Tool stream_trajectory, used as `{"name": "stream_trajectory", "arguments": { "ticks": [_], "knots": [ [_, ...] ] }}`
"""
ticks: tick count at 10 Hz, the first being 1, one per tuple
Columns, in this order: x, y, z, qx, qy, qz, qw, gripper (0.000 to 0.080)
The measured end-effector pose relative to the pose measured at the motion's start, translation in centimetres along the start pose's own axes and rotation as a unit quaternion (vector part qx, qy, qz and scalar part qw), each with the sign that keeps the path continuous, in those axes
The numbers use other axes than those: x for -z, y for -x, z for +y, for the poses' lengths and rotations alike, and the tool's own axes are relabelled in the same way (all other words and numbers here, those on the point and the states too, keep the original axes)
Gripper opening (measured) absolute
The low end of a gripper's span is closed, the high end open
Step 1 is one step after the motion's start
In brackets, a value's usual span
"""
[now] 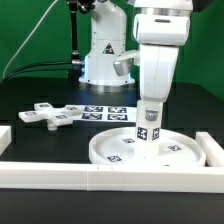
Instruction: Assemble round table
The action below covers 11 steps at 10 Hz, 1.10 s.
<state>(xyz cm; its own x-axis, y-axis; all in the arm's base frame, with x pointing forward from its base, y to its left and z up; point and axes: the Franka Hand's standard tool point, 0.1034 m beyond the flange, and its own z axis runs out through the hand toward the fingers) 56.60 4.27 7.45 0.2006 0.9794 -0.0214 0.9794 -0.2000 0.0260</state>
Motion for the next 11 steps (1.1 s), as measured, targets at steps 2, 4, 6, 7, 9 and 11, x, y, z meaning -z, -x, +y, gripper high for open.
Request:
{"name": "stream_trajectory", "arguments": {
  "ticks": [2,4,6,7,9,11],
  "knots": [
    [-0.03,-0.02,-0.2,-0.102,-0.007,-0.001,0.995,0.0407],
    [-0.03,0.06,-0.35,-0.2,-0.014,-0.002,0.98,0.0407],
    [-0.04,0.14,-0.37,-0.288,-0.015,0.001,0.957,0.0407],
    [-0.05,0.16,-0.37,-0.323,-0.015,0.001,0.946,0.0407],
    [-0.07,0.17,-0.39,-0.379,-0.016,0.001,0.925,0.0407],
    [-0.08,0.29,-0.31,-0.481,-0.024,0.006,0.876,0.0407]
  ]
}}
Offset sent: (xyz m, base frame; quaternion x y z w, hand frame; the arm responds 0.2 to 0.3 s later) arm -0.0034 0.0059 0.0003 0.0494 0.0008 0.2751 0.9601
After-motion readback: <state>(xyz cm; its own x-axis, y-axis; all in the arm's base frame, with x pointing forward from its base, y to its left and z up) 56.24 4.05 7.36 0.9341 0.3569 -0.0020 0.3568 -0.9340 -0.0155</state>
